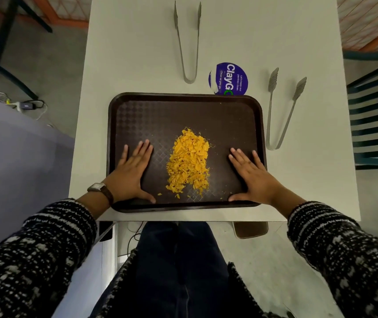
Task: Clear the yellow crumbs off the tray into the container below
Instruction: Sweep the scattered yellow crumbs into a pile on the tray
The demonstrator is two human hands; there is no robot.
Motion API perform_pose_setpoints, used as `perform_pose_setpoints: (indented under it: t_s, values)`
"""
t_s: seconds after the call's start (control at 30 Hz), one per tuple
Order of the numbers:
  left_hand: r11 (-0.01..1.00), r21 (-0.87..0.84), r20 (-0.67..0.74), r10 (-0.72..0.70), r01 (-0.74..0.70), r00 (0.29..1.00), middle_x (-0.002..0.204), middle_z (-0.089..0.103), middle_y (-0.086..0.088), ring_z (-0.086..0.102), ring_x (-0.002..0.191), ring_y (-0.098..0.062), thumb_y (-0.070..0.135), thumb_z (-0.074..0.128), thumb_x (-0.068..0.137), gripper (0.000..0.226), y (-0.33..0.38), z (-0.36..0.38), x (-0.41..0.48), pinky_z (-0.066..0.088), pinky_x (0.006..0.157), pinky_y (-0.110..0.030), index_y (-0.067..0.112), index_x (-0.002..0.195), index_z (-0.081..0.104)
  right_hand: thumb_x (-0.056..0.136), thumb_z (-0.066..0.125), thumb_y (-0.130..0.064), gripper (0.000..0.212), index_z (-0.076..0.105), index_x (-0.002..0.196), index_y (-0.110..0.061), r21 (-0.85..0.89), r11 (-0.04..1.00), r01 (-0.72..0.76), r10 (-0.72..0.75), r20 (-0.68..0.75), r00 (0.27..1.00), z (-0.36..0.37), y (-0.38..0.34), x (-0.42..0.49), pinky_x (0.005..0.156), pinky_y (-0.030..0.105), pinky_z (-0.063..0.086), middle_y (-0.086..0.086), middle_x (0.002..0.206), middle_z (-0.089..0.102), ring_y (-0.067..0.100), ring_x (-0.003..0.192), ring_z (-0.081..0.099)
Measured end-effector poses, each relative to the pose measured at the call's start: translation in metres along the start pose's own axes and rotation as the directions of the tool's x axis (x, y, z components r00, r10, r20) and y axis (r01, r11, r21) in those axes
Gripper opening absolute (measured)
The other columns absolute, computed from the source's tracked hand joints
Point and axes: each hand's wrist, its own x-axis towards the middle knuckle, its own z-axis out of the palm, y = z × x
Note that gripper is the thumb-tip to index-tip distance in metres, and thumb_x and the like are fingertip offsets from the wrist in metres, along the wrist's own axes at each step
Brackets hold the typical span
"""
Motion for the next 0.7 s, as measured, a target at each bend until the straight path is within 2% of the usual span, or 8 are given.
perform_pose_setpoints:
  t_s: [0.1,0.2,0.37,0.5,0.7]
  values:
    - [0.998,0.065,0.003,0.025,-0.025,1.000,0.151,-0.026,-0.004,-0.036,0.135,-0.010,0.095,0.042,0.040,0.146,0.009,0.000,0.007,-0.026,0.110,-0.046,0.009,0.145,-0.015,0.070,0.038,-0.085,0.116,-0.009,0.150,-0.015,0.020,1.000,0.004,-0.004,0.005,1.000,0.001,-0.015,0.014,0.115,0.049,-0.017,0.005,0.157,-0.016,0.017,0.145,-0.017]
    - [0.995,0.093,0.010,0.037,-0.038,0.999,0.151,-0.027,-0.006,-0.032,0.138,-0.013,0.095,0.039,0.044,0.143,0.025,-0.003,0.018,-0.026,0.108,-0.052,0.010,0.143,-0.019,0.069,0.039,-0.084,0.118,-0.009,0.150,-0.012,0.043,0.999,-0.022,0.024,-0.027,0.999,0.002,-0.037,0.032,0.114,0.054,-0.014,0.006,0.157,-0.018,0.019,0.145,-0.017]
    - [0.999,0.036,-0.032,0.042,-0.040,0.999,0.153,-0.022,-0.008,-0.030,0.139,-0.013,0.089,0.043,0.052,0.135,0.054,-0.008,0.045,-0.037,0.102,-0.043,0.009,0.144,-0.017,0.073,0.047,-0.076,0.114,-0.011,0.149,-0.014,0.182,0.981,-0.068,0.089,-0.110,0.990,0.000,-0.064,0.066,0.115,0.054,-0.013,0.006,0.156,-0.020,0.020,0.145,-0.018]
    - [1.000,-0.010,-0.054,0.024,-0.025,0.998,0.150,-0.027,-0.006,-0.025,0.141,-0.018,0.087,0.047,0.048,0.140,0.054,-0.012,0.046,-0.034,0.105,-0.041,0.007,0.144,-0.017,0.074,0.051,-0.072,0.112,-0.008,0.149,-0.013,0.272,0.961,-0.055,0.100,-0.154,0.983,-0.003,-0.066,0.066,0.116,0.049,-0.013,0.007,0.157,-0.017,0.020,0.146,-0.016]
    - [1.000,-0.008,0.000,0.005,-0.005,1.000,0.149,-0.033,-0.006,-0.032,0.138,-0.014,0.090,0.048,0.045,0.145,0.050,0.001,0.015,-0.031,0.107,-0.047,0.010,0.140,-0.028,0.070,0.047,-0.079,0.117,-0.007,0.149,-0.013,0.137,0.991,-0.009,0.024,-0.112,0.993,0.003,-0.076,0.039,0.109,0.055,-0.024,0.007,0.156,-0.020,0.020,0.144,-0.022]
